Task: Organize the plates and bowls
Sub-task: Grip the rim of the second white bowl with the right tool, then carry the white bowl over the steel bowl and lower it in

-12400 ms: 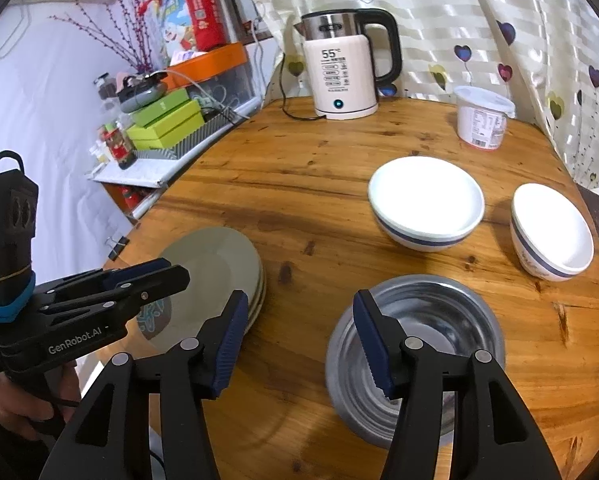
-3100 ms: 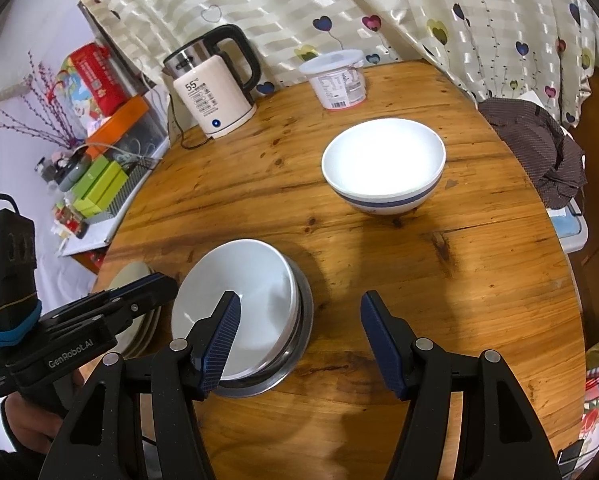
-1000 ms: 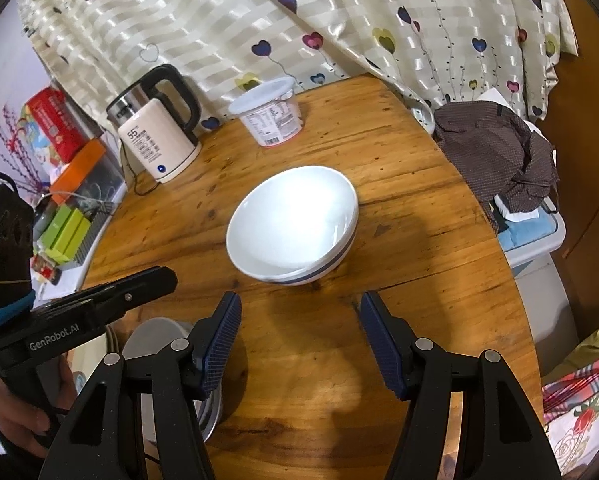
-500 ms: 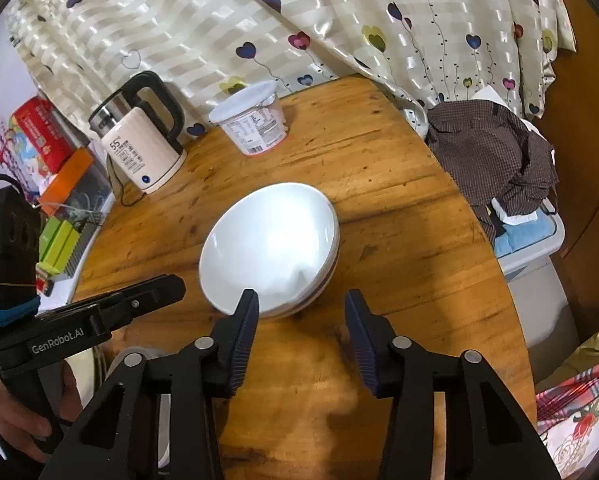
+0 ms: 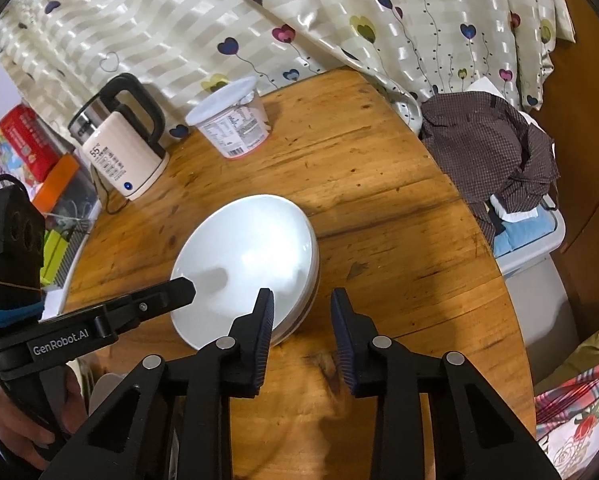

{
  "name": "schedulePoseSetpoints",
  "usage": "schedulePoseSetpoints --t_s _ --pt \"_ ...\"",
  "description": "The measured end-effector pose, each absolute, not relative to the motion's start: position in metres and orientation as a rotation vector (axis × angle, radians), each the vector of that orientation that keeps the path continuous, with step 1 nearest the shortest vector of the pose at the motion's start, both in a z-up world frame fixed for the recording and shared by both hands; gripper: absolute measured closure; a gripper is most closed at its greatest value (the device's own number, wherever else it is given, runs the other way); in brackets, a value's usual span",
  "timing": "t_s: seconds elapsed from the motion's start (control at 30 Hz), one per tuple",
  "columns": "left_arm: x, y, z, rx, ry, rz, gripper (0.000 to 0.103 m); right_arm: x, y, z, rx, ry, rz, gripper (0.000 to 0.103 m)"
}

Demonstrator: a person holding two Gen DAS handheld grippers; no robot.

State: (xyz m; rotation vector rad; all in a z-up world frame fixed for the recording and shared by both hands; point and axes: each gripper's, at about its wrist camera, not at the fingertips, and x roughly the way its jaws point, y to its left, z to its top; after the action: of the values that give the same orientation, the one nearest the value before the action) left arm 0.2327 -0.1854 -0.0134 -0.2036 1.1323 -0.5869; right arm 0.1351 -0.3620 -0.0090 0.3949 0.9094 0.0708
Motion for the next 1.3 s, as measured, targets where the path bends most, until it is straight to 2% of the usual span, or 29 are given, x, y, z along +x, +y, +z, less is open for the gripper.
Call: schedulePoseSetpoints --t_s 0.17,1.3 --pt "0.233 -0.187 -0.015 -0.196 1.130 -0.589 0.079 0.140 -0.362 -0.011 0.403 0.908 0.086 0.082" --pt "0.205 -0.170 0.014 -0.170 1.048 -0.580 0.079 0.118 -0.339 0.016 0.382 0.869 0.117 0.082"
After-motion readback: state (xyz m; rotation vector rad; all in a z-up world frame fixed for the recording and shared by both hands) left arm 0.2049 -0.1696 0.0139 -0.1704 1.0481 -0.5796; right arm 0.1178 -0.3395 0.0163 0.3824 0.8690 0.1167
